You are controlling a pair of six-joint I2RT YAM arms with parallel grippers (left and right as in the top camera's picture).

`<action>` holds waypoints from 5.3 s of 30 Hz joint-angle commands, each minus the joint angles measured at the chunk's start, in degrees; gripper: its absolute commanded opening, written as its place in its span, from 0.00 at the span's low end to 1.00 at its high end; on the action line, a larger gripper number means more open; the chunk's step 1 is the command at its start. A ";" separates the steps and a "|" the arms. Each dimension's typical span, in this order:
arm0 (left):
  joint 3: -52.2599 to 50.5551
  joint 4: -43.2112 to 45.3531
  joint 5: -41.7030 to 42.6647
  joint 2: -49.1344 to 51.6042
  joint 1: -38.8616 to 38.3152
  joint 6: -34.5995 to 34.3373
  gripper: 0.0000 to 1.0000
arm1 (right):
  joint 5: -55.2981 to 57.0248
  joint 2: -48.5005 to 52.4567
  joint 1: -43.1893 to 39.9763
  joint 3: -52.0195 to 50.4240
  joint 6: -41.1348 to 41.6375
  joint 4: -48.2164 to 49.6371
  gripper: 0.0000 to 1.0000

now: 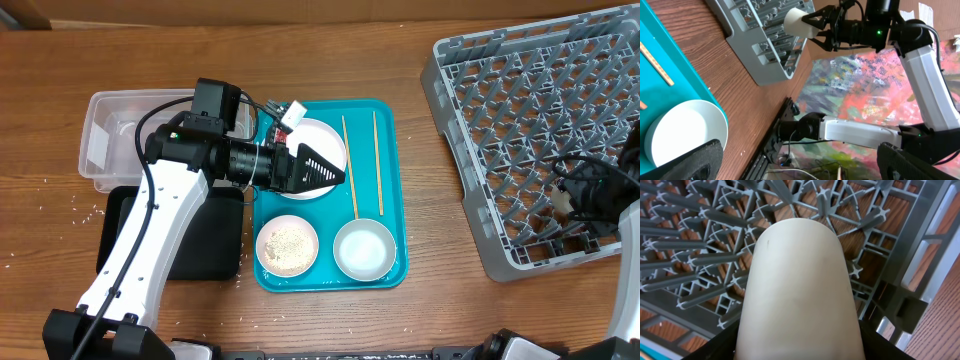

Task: Sort waste into correct bins and load items into the dishwasher
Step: 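Lift the white cup with the right gripper and place it in the rack, then grasp the pink rice bowl rim with the left gripper, then tip the pink bowl over the black tray to dump the rice, then set the empty pink bowl back on the teal tray with the left gripper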

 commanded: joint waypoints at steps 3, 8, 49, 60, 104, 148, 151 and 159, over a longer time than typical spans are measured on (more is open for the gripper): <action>0.74 -0.31 -0.13 -0.59 -0.35 -0.59 1.00 | -0.72 4.61 -0.17 1.57 0.94 2.54 0.76; 0.74 -1.27 -0.94 -0.59 -0.35 -0.59 1.00 | -7.48 4.55 -0.15 6.34 -1.70 -0.20 1.00; -16.11 10.84 -66.53 9.51 -22.99 -36.57 0.25 | -23.02 -6.01 29.86 13.38 -14.53 -10.23 0.93; -13.35 5.44 -64.43 8.15 -22.64 -35.69 0.04 | -22.99 -6.01 29.86 13.38 -14.53 -10.49 0.93; -14.19 -37.51 7.87 17.38 45.62 54.36 0.04 | -22.99 -6.01 29.83 13.38 -14.53 -11.72 0.94; -13.55 -4.31 -51.01 -7.69 -4.07 -22.56 0.04 | -22.99 -6.01 29.83 13.38 -14.53 -11.28 0.95; -13.57 -2.78 -65.22 -5.60 -15.21 -31.61 0.04 | -22.99 -6.03 29.83 13.38 -14.53 -11.26 0.95; -13.42 2.05 -71.63 3.26 -27.12 -38.58 0.11 | -22.99 -6.03 29.83 13.38 -14.56 -11.26 0.96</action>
